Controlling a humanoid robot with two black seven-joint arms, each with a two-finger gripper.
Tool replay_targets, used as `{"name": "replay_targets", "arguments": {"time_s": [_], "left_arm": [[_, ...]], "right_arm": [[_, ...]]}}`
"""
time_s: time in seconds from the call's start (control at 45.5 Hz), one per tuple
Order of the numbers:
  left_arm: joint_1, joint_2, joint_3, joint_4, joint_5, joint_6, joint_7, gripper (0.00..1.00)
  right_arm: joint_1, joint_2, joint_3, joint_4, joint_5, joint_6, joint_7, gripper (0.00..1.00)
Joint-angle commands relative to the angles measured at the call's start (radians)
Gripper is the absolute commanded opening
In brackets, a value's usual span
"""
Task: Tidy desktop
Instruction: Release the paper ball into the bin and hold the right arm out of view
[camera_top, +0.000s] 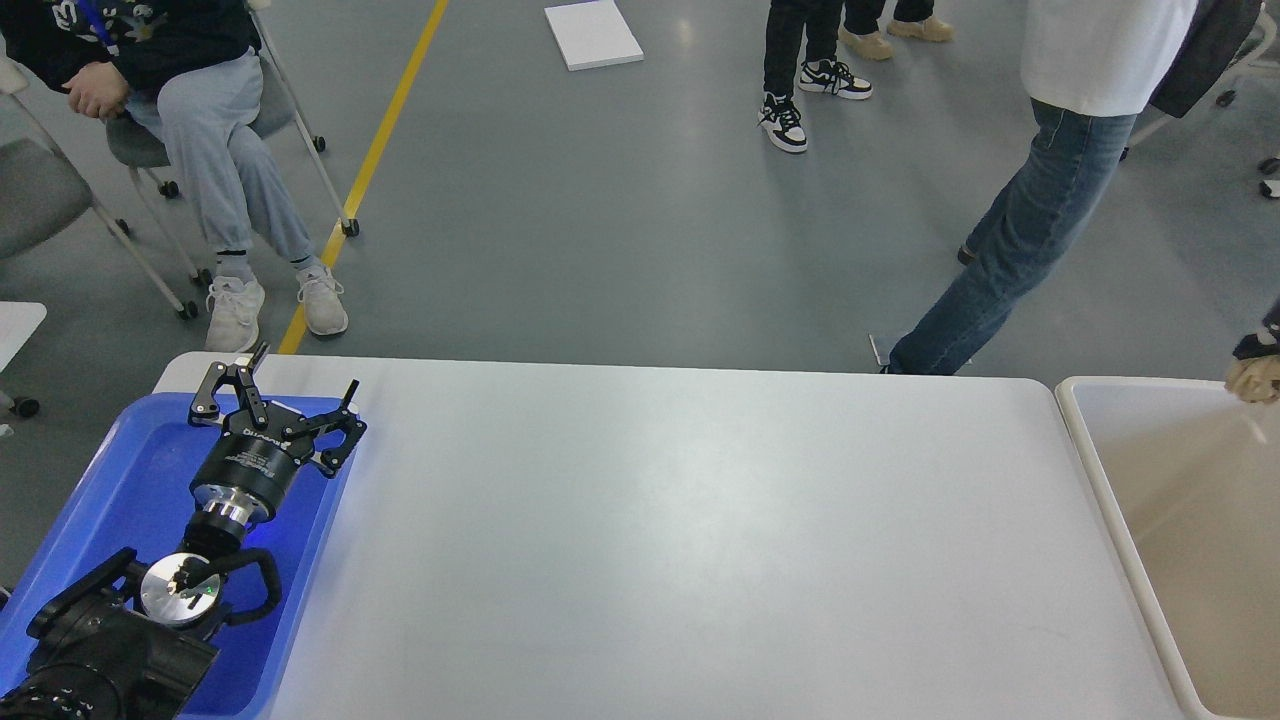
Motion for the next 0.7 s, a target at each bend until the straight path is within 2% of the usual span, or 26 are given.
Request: {"name": "replay_targets", "arguments": {"time_s": [0.0,0.198,0.418,0.549,0.681], "left_arm": [[0.0,0.0,0.0,0.0,0.0,0.0,0.0,1.0],[0.0,0.0,0.0,0.0,0.0,0.0,-0.002,1.0],[0.0,0.0,-0.001,0.002,0.0,0.0,-0.002,1.0],[0.0,0.0,0.0,0.0,0.0,0.0,-0.002,1.0],[0.0,0.0,0.0,0.0,0.0,0.0,-0.002,1.0]], "right_arm": [[-0.185,-0.094,0.143,-0.073,0.009,-0.033,0.004,0.0],[-0.368,-0.071,0.233,-0.136,0.161,-0.082,0.007,0.0],[-0.56,-0.051,0.382,-0.221,0.209,-0.087,0.012,0.0],[-0.714,-0.037,0.525,-0.274,0.215,-0.087,0.039,0.0],[-0.802,-0.006,0.591,-0.319,0.215,-0.087,0.044,0.0]]}}
